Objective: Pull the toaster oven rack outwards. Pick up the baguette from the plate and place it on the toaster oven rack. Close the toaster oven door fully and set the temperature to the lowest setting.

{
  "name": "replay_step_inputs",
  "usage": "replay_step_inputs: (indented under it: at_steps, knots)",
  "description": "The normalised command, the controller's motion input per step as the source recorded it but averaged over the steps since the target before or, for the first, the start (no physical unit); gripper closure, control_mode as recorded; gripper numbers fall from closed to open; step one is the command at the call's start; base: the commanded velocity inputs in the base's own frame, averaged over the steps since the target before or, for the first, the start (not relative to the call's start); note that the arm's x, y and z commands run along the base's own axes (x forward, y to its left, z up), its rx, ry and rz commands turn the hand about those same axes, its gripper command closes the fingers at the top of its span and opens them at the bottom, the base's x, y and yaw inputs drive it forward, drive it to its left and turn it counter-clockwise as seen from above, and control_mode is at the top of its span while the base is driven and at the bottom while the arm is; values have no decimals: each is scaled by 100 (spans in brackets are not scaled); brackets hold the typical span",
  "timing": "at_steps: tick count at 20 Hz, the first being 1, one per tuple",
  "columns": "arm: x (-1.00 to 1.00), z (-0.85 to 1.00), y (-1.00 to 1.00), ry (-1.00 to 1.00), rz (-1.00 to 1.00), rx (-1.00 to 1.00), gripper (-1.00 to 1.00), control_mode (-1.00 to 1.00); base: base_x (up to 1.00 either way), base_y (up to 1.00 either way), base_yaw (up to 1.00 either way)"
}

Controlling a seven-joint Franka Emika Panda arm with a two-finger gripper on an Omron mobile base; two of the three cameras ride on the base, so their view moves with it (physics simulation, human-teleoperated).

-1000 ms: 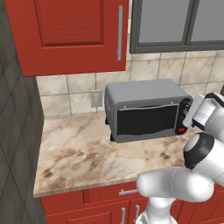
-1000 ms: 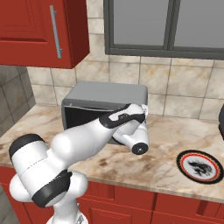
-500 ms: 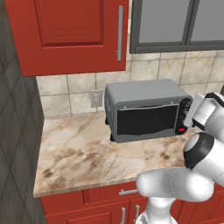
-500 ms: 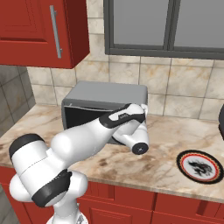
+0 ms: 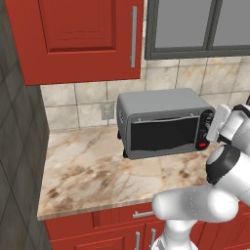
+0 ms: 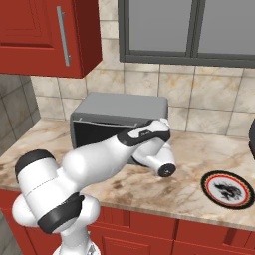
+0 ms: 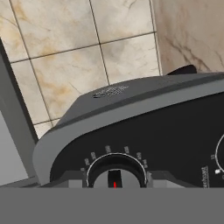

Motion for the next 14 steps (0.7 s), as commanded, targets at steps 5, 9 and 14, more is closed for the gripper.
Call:
replay_step_inputs:
  at_steps: [5,9,14]
  knots:
    - [1,0,0,-15,14,-5,100,-100,0,0,0]
    - [-1,0,3,-21,9,-7,100,-100,0,0,0]
    - [-11,-6,22,-28,2,-13,100,-100,0,0,0]
